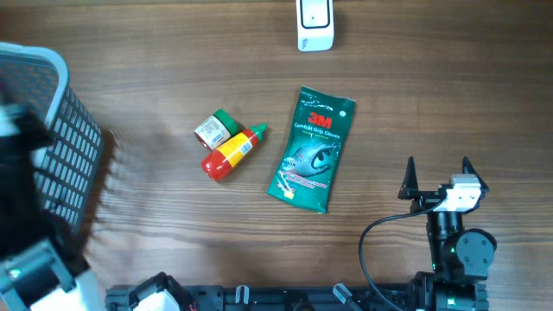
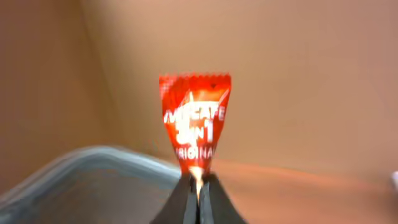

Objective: Scan the item barcode
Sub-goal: 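Carry the red sachet out and lay it beside the glove pack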

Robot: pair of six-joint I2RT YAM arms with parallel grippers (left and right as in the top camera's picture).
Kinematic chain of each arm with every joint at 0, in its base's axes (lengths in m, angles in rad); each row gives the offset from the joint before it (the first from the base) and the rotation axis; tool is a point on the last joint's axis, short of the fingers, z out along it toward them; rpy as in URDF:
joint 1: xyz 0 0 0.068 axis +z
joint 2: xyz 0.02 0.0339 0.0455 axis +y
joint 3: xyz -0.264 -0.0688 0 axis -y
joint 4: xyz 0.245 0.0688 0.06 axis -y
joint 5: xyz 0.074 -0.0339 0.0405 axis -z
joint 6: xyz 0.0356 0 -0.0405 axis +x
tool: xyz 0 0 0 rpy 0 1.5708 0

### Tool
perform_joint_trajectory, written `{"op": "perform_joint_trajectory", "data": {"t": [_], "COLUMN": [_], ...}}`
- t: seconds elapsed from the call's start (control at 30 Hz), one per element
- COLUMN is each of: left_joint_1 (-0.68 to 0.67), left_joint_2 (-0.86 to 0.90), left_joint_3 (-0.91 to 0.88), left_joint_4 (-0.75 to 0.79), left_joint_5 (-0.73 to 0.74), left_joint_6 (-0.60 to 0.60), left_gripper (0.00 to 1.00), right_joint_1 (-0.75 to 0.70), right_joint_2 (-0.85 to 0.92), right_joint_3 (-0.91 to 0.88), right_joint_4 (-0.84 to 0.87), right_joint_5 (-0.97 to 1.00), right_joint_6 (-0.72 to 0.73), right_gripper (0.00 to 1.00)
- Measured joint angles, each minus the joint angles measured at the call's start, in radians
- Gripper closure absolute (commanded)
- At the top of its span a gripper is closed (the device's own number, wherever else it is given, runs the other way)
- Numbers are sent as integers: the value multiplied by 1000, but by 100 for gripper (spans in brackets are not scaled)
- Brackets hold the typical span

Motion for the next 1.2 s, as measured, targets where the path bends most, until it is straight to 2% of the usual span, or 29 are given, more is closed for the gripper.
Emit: {"op": "perform_joint_trajectory", "data": {"t": [0.07,0.13,0.2,0.3,0.43,0.47,0.5,0.53,0.57,0.63,0.73,0.8,0.9,0.97,1.03,1.1,1.2], "left_joint_1": [-229,-402,-667,-909,-1057,-1075,-1086,-1087,-1087,-1087,-1087,-1087,-1087,-1083,-1041,-932,-762], "left_joint_2": [5,49,170,401,691,744,806,835,844,845,835,776,592,390,244,124,62], "left_joint_3": [0,0,-1,-2,-3,-3,-4,-6,-6,-6,-6,-6,10,48,80,95,97], "left_joint_4": [-127,-185,-204,-97,24,40,32,26,24,27,26,26,37,112,124,119,101], "left_joint_5": [-8,-61,-138,-203,-270,-286,-303,-312,-320,-326,-332,-391,-565,-791,-957,-1146,-1411], "left_joint_6": [-38,-68,-94,-145,-292,-331,-384,-418,-445,-483,-504,-497,-385,-201,-97,-23,29], "left_gripper": [96,96,96,96,96,96,90,56,51,29,26,23,9,7,5,2,0], "right_joint_1": [0,0,1,-1,-1,-1,-1,-1,-1,-1,-1,-1,-1,-1,-1,-1,-1], "right_joint_2": [2,2,2,2,3,3,3,3,3,3,3,3,3,3,3,3,3], "right_joint_3": [0,0,0,0,0,0,0,0,0,0,0,0,0,0,0,0,0], "right_joint_4": [-1,-1,-1,-1,-1,-1,-1,-1,-1,-1,-1,-1,-1,-1,-1,-1,-1], "right_joint_5": [0,0,0,0,0,0,0,0,0,0,0,0,0,0,0,0,0], "right_joint_6": [0,0,0,0,0,0,0,0,0,0,0,0,0,0,0,0,0], "right_gripper": [0,0,1,0,0,0,0,0,0,0,0,0,0,0,0,0,0]}}
